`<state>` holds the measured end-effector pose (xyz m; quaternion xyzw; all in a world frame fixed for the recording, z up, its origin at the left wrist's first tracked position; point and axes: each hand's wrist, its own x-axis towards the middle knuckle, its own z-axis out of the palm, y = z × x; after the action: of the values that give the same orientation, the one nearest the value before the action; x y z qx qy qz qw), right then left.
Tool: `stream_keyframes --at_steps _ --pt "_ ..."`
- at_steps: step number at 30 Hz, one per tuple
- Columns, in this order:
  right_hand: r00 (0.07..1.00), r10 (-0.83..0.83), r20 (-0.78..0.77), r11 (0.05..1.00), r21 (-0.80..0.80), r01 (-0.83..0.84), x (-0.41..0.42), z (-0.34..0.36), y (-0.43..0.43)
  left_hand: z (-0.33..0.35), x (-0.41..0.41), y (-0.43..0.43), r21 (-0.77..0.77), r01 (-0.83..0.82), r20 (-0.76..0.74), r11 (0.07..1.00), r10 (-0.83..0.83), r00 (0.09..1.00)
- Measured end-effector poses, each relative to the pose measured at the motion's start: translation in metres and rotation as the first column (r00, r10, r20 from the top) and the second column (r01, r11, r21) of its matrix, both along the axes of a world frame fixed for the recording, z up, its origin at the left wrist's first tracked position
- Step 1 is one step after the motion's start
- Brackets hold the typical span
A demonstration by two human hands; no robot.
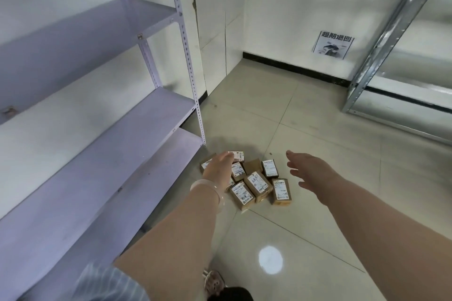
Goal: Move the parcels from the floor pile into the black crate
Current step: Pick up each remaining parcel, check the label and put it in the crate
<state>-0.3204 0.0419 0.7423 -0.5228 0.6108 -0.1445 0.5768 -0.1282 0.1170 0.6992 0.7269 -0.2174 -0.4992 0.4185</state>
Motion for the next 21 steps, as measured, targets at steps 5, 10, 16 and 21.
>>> stream_keyframes --at_steps 5,10,16,21 --pt "0.999 0.032 -0.002 0.999 0.018 -0.032 0.036 -0.023 -0.063 -0.016 0.031 -0.063 0.074 -0.016 -0.002 0.997 0.016 1.0" --pt "0.993 0.087 -0.085 0.994 0.075 -0.08 0.041 -0.069 -0.12 -0.048 0.04 -0.112 0.099 -0.14 -0.096 0.985 0.149 0.984" --pt "0.973 0.184 -0.138 0.951 0.276 -0.141 0.064 -0.162 -0.2 -0.106 0.058 -0.164 0.223 -0.297 -0.144 0.928 0.333 0.932" --pt "0.891 0.396 -0.224 0.895 0.314 -0.318 0.094 -0.259 -0.267 -0.184 0.067 -0.206 0.282 -0.376 -0.115 0.883 0.42 0.9"
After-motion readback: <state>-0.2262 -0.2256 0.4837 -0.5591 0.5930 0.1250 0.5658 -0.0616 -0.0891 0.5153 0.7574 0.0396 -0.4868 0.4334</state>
